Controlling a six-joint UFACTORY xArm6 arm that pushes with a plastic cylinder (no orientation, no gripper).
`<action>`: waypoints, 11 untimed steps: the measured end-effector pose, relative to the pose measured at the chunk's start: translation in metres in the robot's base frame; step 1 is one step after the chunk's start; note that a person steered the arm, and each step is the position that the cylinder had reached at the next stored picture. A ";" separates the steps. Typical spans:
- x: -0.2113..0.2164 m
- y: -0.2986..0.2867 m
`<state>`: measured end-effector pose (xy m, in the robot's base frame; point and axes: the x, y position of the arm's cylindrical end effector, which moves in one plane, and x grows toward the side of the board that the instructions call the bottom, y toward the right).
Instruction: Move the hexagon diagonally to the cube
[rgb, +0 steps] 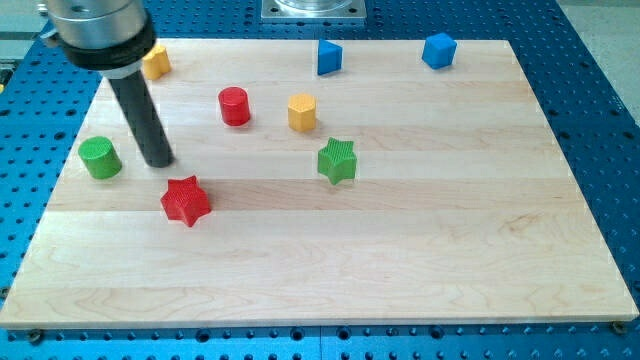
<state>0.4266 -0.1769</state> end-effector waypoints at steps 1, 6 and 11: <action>0.001 0.019; -0.076 0.213; -0.053 0.240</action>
<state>0.3738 0.0629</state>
